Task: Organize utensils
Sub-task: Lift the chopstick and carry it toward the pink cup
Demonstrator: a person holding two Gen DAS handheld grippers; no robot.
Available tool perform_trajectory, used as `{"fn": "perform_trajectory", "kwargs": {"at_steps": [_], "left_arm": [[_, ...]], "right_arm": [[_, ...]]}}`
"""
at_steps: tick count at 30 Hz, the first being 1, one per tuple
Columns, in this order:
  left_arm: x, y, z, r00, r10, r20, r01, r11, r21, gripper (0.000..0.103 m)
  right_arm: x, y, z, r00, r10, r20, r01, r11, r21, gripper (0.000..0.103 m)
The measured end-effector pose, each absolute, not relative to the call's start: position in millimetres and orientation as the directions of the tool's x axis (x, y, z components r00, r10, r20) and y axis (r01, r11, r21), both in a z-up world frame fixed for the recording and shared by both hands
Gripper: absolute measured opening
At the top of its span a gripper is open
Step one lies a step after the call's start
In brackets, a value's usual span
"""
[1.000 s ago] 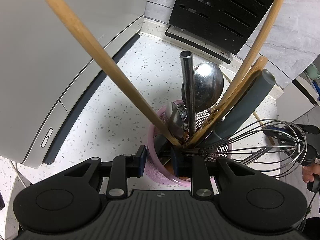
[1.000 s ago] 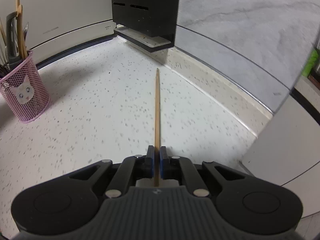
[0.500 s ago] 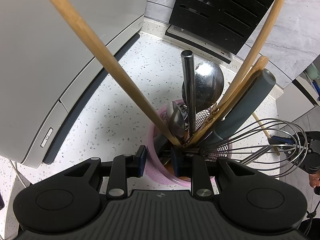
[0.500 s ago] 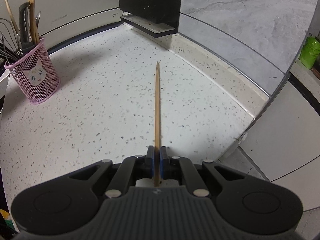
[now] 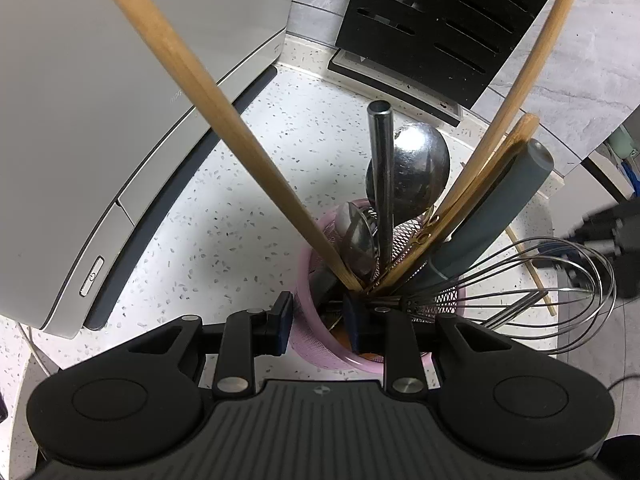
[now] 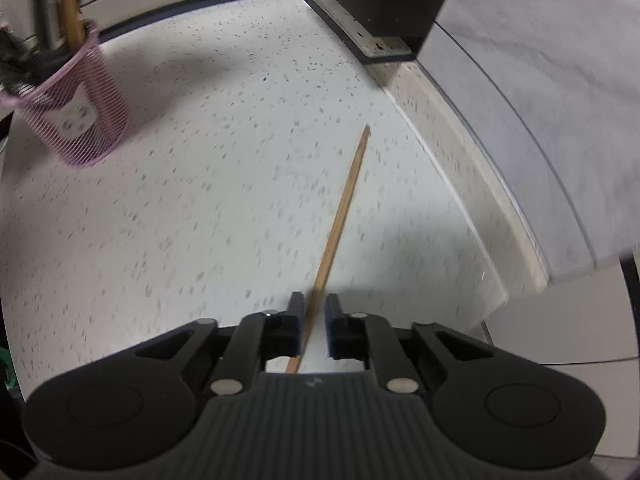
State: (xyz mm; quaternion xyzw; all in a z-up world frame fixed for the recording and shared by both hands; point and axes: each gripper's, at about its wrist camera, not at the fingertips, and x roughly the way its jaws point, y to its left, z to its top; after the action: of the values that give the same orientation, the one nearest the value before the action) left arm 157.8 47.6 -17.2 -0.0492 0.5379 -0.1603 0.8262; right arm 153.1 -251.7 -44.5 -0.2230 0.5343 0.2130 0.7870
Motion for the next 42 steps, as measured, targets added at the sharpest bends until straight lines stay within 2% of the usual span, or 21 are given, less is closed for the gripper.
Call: {"fn": "perform_trajectory", "kwargs": {"at_steps": [11, 15, 23, 27, 32, 38, 42], "left_arm": [[156, 46, -17, 0.374, -0.31, -0.874, 0.215, 0.946, -0.243, 0.03], [156, 46, -17, 0.374, -0.317, -0.872, 0.224, 0.943, -0.248, 0.03], [158, 47, -19, 0.371, -0.318, -0.873, 0.219, 0.943, -0.251, 0.03], [157, 47, -18, 0.372, -0.32, -0.871, 0.216, 0.943, -0.254, 0.03], [156, 49, -16, 0.374, -0.325, -0.869, 0.216, 0.941, -0.259, 0.03], [159, 50, -19, 0.367, -0.325, -0.872, 0.197, 0.943, -0.269, 0.03], [159, 50, -20, 0.368, -0.324, -0.872, 0.191, 0.944, -0.27, 0.03]], "right_arm": [[221, -227, -62, 0.136, 0.007, -0.991, -0.556, 0.829, -0.07, 0.012], [229, -232, -61, 0.079, 0.03, -0.996, -0.542, 0.84, -0.018, 0.003], [212, -232, -56, 0.154, 0.033, -0.988, -0.572, 0.818, -0.062, 0.001], [193, -239, -32, 0.264, 0.123, -0.957, -0.539, 0.842, -0.041, 0.001], [154, -249, 17, 0.449, 0.291, -0.845, -0.497, 0.867, 0.034, 0.001], [106, -251, 66, 0.661, 0.488, -0.57, -0.464, 0.863, 0.201, 0.001], [89, -240, 78, 0.739, 0.536, -0.409, -0.475, 0.844, 0.249, 0.001]]}}
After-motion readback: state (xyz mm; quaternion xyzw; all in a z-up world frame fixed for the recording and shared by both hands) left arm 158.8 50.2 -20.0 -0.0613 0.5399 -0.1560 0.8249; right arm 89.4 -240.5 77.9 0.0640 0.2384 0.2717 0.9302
